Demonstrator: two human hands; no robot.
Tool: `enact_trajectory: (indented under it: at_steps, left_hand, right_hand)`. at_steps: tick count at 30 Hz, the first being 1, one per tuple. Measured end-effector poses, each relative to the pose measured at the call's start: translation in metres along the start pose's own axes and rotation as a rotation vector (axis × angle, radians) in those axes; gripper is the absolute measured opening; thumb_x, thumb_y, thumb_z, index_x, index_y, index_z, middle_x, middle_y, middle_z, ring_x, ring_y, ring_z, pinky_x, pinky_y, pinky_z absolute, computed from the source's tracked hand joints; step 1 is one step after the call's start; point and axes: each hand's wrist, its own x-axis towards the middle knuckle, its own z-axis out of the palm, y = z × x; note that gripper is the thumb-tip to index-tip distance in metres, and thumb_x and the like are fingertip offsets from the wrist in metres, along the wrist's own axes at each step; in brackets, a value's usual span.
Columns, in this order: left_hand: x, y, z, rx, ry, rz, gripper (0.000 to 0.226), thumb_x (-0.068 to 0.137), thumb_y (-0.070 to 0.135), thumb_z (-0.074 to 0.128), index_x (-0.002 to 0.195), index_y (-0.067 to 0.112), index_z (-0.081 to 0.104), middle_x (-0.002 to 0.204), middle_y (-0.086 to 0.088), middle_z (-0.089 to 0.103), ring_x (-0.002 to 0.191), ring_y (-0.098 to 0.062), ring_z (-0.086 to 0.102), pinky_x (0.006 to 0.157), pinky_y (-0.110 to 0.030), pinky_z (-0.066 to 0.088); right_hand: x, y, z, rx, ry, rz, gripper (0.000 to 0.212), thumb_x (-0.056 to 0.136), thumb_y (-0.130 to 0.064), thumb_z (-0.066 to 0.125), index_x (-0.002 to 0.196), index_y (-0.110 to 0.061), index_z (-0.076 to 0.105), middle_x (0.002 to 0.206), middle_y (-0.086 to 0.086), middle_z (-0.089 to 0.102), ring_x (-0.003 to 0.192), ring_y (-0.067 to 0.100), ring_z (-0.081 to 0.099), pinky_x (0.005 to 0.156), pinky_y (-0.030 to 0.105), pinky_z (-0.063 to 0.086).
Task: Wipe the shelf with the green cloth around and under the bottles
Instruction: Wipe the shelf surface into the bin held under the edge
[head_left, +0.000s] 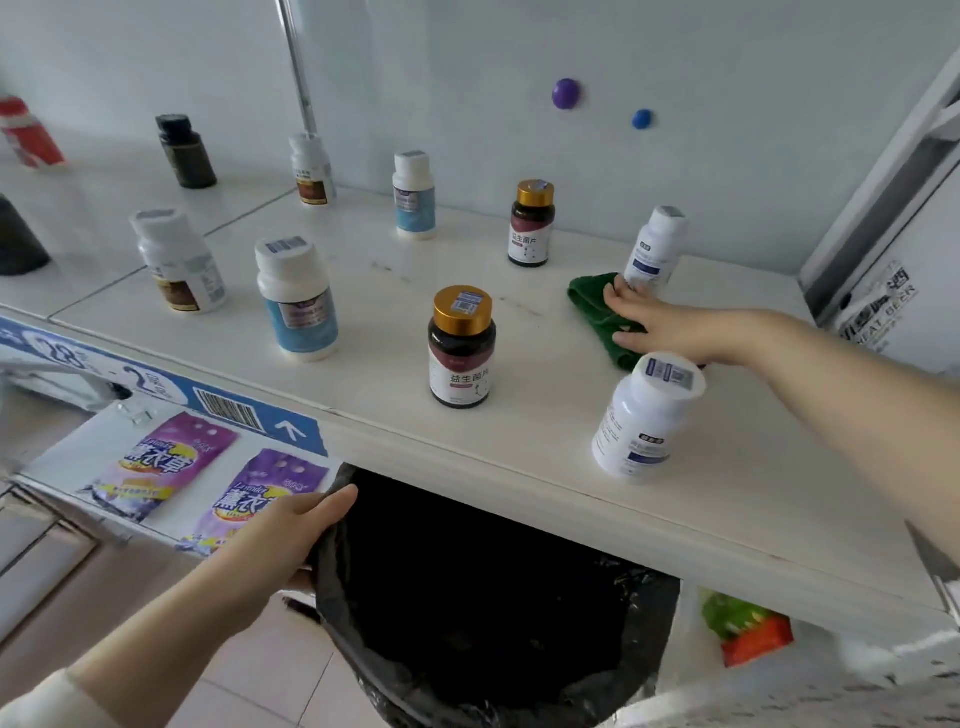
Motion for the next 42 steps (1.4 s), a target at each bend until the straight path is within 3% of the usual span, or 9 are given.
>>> enact_trajectory:
  at_steps: [7,10,14,18,25,38,42]
  left_hand:
    - [0.011,-0.003,-0.033,-0.019,0.038,-0.010,0.027,0.090,0.036,0.051,0.091,0.016,0.069,0.069,0.001,0.074,0.059,-0.016,0.067,0.049,-0.023,0.051]
    - [0.017,-0.003,-0.048,-0.020,0.028,-0.005,0.028,0.091,0.035,0.051,0.088,0.015,0.069,0.067,0.000,0.074,0.061,-0.019,0.066,0.050,-0.024,0.051]
    - [0.023,-0.002,-0.074,-0.028,0.003,0.000,0.028,0.091,0.033,0.051,0.086,0.013,0.069,0.063,-0.001,0.074,0.059,-0.020,0.067,0.051,-0.025,0.051]
    - [0.034,-0.003,-0.108,-0.042,-0.017,-0.015,0.027,0.090,0.032,0.052,0.086,0.012,0.070,0.063,-0.002,0.073,0.066,-0.024,0.066,0.055,-0.027,0.050]
    - [0.052,0.002,-0.154,-0.030,-0.040,-0.012,0.026,0.091,0.030,0.051,0.084,0.013,0.069,0.057,0.001,0.071,0.062,-0.021,0.065,0.048,-0.022,0.048]
    - [0.071,0.003,-0.198,-0.072,0.027,-0.027,0.022,0.090,0.030,0.051,0.085,0.018,0.069,0.062,0.000,0.073,0.061,-0.020,0.066,0.049,-0.024,0.048]
    - [0.080,-0.002,-0.221,-0.061,0.047,-0.026,0.024,0.089,0.032,0.052,0.089,0.015,0.070,0.074,-0.006,0.075,0.070,-0.023,0.067,0.051,-0.024,0.049]
  right_hand:
    - [0.024,-0.039,-0.027,-0.229,-0.183,0.111,0.066,0.099,-0.032,0.030,0.145,-0.017,-0.015,0.155,0.005,-0.019,0.145,0.019,-0.011,0.116,0.036,0.005]
    - [0.034,-0.060,-0.030,-0.317,-0.207,0.141,0.068,0.099,-0.035,0.029,0.145,-0.014,-0.016,0.156,0.012,-0.015,0.145,0.023,-0.003,0.116,0.037,0.013]
    - [0.045,-0.097,-0.032,-0.349,-0.230,0.157,0.072,0.097,-0.035,0.034,0.145,-0.016,-0.017,0.156,0.008,-0.015,0.145,0.026,0.003,0.115,0.039,0.018]
    - [0.063,-0.130,-0.033,-0.385,-0.232,0.189,0.067,0.098,-0.020,0.032,0.145,-0.016,-0.017,0.156,0.009,-0.015,0.145,0.030,0.004,0.117,0.044,0.015]
    - [0.089,-0.174,-0.034,-0.434,-0.234,0.180,0.074,0.096,-0.037,0.035,0.144,-0.016,-0.018,0.156,0.010,-0.014,0.145,0.029,0.004,0.117,0.043,0.018]
    - [0.143,-0.221,-0.040,-0.492,-0.214,0.051,0.073,0.097,-0.034,0.033,0.144,-0.014,-0.020,0.155,0.010,-0.018,0.145,0.026,-0.001,0.116,0.037,0.015]
    - [0.160,-0.243,-0.041,-0.536,-0.211,0.045,0.071,0.098,-0.031,0.030,0.143,-0.013,-0.021,0.156,0.011,-0.016,0.145,0.028,0.001,0.116,0.041,0.018]
